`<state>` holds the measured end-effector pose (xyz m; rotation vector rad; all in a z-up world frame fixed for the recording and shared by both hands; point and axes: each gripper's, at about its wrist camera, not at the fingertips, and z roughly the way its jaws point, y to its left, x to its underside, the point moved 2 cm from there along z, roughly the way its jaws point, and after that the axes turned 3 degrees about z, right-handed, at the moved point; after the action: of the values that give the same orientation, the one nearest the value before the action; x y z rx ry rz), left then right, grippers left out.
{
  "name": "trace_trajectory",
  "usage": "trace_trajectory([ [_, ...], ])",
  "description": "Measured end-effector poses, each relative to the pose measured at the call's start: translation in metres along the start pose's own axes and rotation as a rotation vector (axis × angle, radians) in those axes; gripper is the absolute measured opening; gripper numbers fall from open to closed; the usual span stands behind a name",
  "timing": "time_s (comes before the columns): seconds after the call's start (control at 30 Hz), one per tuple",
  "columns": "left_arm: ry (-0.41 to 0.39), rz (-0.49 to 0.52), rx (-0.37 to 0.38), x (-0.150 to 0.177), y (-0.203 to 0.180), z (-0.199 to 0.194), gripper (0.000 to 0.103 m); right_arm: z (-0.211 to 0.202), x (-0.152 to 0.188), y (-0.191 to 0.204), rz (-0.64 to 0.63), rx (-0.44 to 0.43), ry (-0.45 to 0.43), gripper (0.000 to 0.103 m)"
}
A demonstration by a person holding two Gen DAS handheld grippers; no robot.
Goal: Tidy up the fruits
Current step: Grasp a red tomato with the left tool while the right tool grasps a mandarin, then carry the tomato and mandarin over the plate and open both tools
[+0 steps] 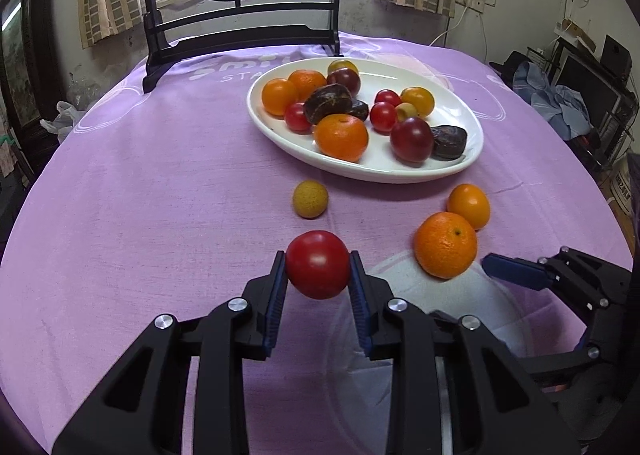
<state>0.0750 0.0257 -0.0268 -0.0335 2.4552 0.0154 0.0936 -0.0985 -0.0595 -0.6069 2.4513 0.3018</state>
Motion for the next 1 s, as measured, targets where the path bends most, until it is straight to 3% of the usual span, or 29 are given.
trace_trajectory([
  [0.2, 0.007, -0.032, -0.027, -0.003, 0.015, 0.003, 0.029, 0.015, -0.016, 0.007, -0.010, 0.063, -0.008, 0.064],
  [0.3, 0.011, -0.043, -0.042, -0.003, 0.021, 0.005, 0.029, 0.016, -0.019, 0.006, -0.001, 0.076, -0.021, 0.045],
  [0.33, 0.015, -0.046, -0.040, -0.003, 0.022, 0.006, 0.029, 0.016, -0.021, 0.005, 0.004, 0.089, -0.025, 0.044],
  [0.5, 0.023, -0.045, -0.037, -0.001, 0.020, 0.009, 0.029, 0.002, -0.016, -0.002, 0.031, 0.080, -0.030, 0.043],
  [0.67, 0.033, -0.093, 0.012, -0.005, 0.018, 0.005, 0.029, -0.037, -0.018, -0.021, 0.053, 0.063, -0.128, 0.043],
  [0.83, 0.027, -0.056, 0.015, -0.034, 0.005, 0.002, 0.029, -0.060, -0.038, -0.047, 0.054, 0.102, -0.223, 0.043],
  [1.0, -0.009, -0.022, 0.004, -0.094, -0.006, 0.007, 0.029, -0.051, -0.067, -0.066, 0.084, 0.096, -0.256, 0.043],
])
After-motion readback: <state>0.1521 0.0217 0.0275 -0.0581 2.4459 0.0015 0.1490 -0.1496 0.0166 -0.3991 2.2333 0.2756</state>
